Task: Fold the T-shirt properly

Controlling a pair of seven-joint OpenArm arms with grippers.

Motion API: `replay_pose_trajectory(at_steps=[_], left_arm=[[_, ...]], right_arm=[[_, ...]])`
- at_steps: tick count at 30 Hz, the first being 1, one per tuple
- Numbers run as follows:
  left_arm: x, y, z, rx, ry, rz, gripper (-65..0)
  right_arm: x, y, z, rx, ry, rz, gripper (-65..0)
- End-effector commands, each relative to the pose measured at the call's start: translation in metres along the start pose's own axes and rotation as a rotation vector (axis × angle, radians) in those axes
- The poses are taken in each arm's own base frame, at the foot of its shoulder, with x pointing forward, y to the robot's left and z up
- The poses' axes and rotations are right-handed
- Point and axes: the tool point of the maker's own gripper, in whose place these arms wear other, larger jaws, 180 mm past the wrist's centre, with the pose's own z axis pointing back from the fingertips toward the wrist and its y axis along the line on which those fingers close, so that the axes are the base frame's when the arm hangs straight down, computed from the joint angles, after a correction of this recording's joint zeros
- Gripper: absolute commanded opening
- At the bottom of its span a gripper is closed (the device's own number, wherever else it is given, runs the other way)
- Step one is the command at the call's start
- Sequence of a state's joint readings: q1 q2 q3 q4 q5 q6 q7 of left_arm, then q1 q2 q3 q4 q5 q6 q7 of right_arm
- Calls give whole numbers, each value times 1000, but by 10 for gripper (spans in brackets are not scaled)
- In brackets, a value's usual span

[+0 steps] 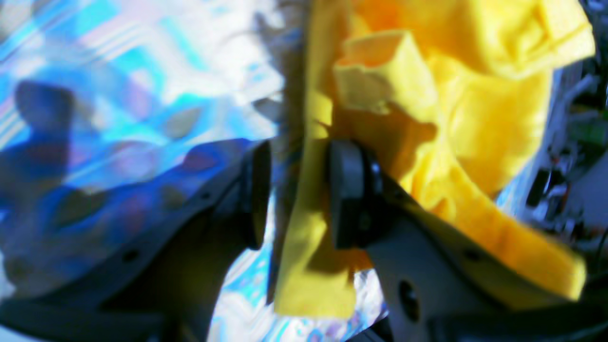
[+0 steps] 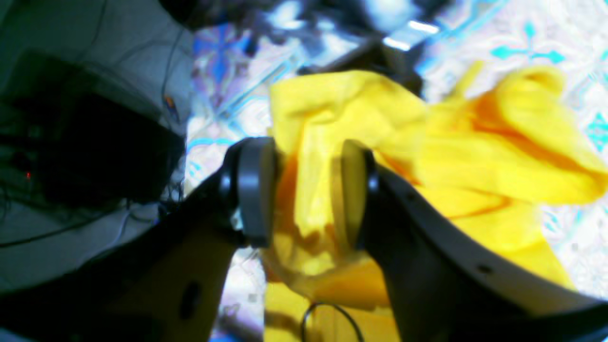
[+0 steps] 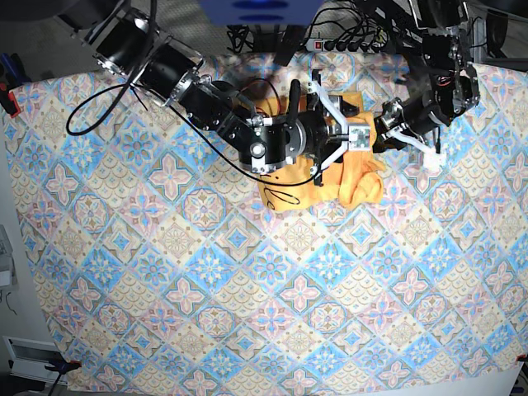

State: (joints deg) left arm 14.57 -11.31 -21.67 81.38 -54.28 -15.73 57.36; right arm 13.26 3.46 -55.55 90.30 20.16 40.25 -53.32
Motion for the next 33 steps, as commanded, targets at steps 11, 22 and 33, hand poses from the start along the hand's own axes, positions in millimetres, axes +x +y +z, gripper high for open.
replay_pose_trajectory(at_steps=[11, 22, 33], left_arm=[[27, 22, 36, -17, -186, 145, -445], [15, 10, 36, -86, -130, 173, -446], [9, 16, 39, -71, -117, 177, -446]], right_arm=[[-9, -75, 53, -231, -169, -223, -496], [-27, -84, 54, -283, -157, -297, -497], [-75, -98, 54, -383, 2, -295, -497]])
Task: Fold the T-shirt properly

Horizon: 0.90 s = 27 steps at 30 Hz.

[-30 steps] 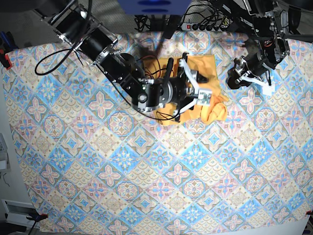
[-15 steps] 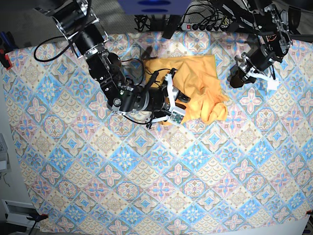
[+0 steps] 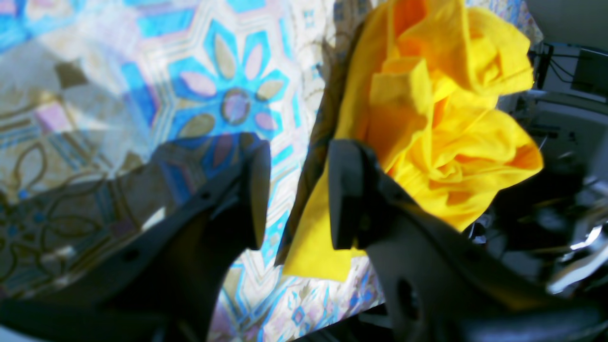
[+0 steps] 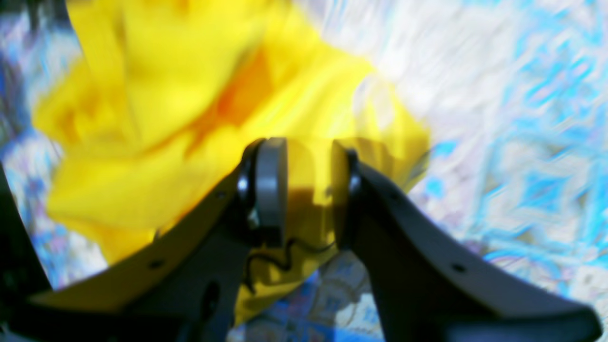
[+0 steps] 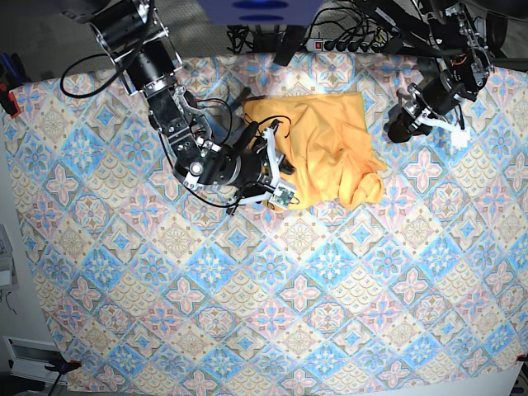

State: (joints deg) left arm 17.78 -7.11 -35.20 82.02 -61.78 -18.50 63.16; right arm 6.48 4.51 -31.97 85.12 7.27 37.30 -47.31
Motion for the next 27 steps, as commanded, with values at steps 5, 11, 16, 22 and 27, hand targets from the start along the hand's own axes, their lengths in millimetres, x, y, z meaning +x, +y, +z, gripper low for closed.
replay_pose_trajectory(at_steps=[5, 11, 16, 22, 27], left_arm=[[8, -7, 3, -22, -21, -19, -446], [8, -7, 3, -23, -22, -20, -446], [8, -7, 3, -23, -22, -20, -446], [15, -23, 13, -39, -47, -87, -446], [21, -43, 26, -57, -78, -168, -446]], right_arm=[[30, 19, -6, 34, -84, -11, -497], [47, 75, -22, 152, -98, 41, -497], [49, 123, -35, 266, -60, 173, -497], [44, 136, -45, 307, -11, 251, -497], [72, 97, -28, 207, -109, 185, -497]])
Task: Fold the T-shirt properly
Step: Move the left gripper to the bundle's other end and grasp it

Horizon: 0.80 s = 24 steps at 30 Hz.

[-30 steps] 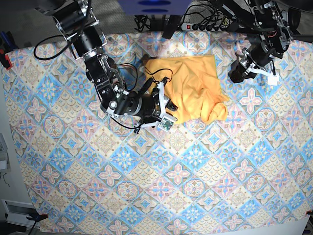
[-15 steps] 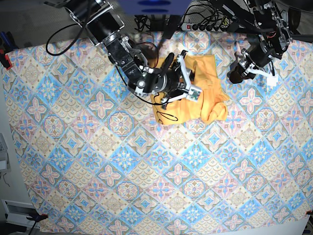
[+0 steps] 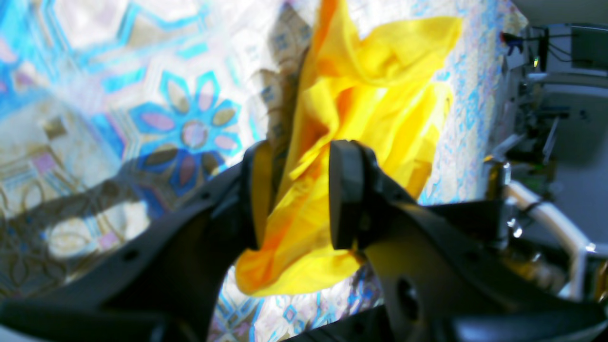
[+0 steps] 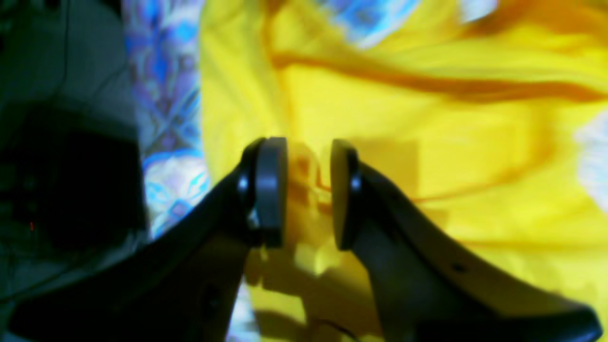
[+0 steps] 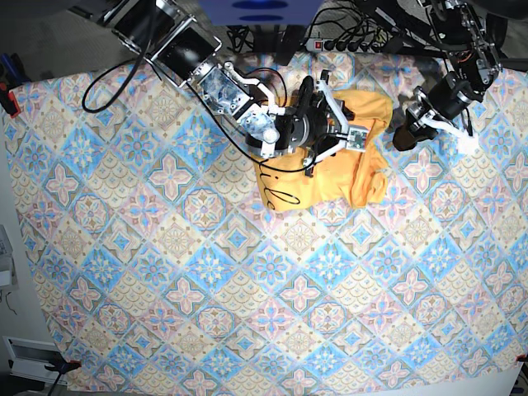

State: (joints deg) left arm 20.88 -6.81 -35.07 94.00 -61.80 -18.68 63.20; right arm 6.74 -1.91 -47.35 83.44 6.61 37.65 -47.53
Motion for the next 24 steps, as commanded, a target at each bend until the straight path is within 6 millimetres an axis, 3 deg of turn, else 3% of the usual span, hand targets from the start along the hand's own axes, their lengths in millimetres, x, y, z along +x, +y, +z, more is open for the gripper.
replay_pose_trajectory(at_steps=[1, 6, 9, 12, 16, 20, 24], left_arm=[[7, -7, 5, -18, -22, -24, -446], [3, -13, 16, -13, -19, -64, -446], [6, -23, 22, -21, -28, -101, -446], [1, -47, 18, -72, -8, -159, -446], [-14, -69, 4, -133, 49, -193, -446], [-16, -99, -16, -204, 88, -270, -446], [-12, -117, -42, -207, 105, -364, -446]], right_arm=[[30, -23, 16, -61, -100, -2, -497], [22, -52, 38, -137, -151, -106, -497], [22, -56, 41, -147, -177, -115, -497], [17, -56, 36, -138, -180, -132, -497], [15, -55, 33, -133, -188, -143, -497], [11, -54, 33, -131, -185, -148, -509], [-11, -75, 47, -202, -192, -253, -610]])
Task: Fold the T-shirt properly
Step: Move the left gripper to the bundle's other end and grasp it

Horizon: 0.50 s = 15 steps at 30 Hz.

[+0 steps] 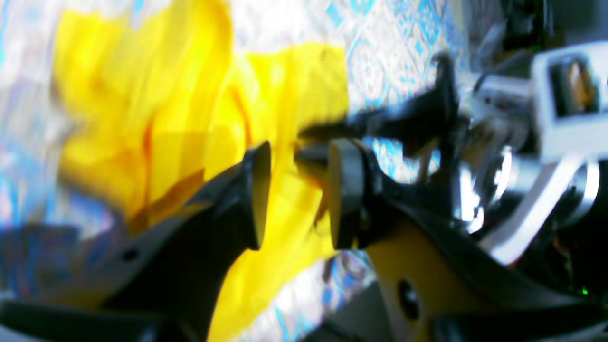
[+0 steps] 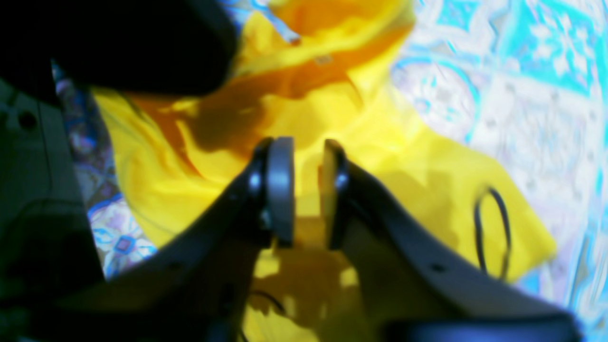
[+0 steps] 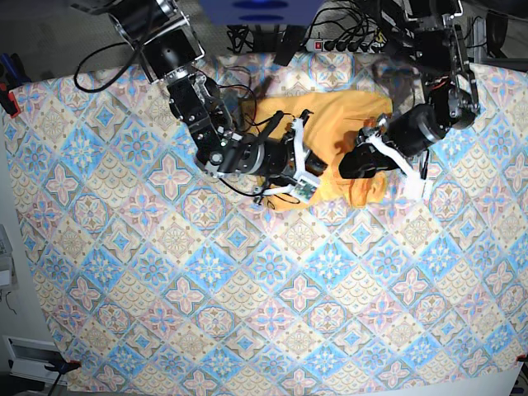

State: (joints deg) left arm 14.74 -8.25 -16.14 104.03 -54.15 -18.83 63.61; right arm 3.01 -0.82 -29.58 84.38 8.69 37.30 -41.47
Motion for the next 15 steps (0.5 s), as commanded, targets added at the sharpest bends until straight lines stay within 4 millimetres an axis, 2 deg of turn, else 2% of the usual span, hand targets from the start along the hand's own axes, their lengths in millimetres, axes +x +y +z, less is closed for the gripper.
replay_pose_trajectory(at_steps=[1, 4, 8, 11, 15], left_arm=[[11, 0, -4, -2, -25, -12, -446], [13, 10, -26, 12, 2, 13, -446], [2, 39, -43, 77, 57, 60, -446], [7, 50, -43, 113, 26, 48, -446], [11, 69, -28, 167, 22, 23, -446]], right_arm=[[10, -17, 9, -42, -46, -20, -639], [-1, -42, 23, -113, -53, -93, -650], [-14, -47, 29, -136, -47, -136, -650], [-17, -53, 36, -151, -39, -117, -650], [-20, -55, 37, -154, -31, -112, -649]])
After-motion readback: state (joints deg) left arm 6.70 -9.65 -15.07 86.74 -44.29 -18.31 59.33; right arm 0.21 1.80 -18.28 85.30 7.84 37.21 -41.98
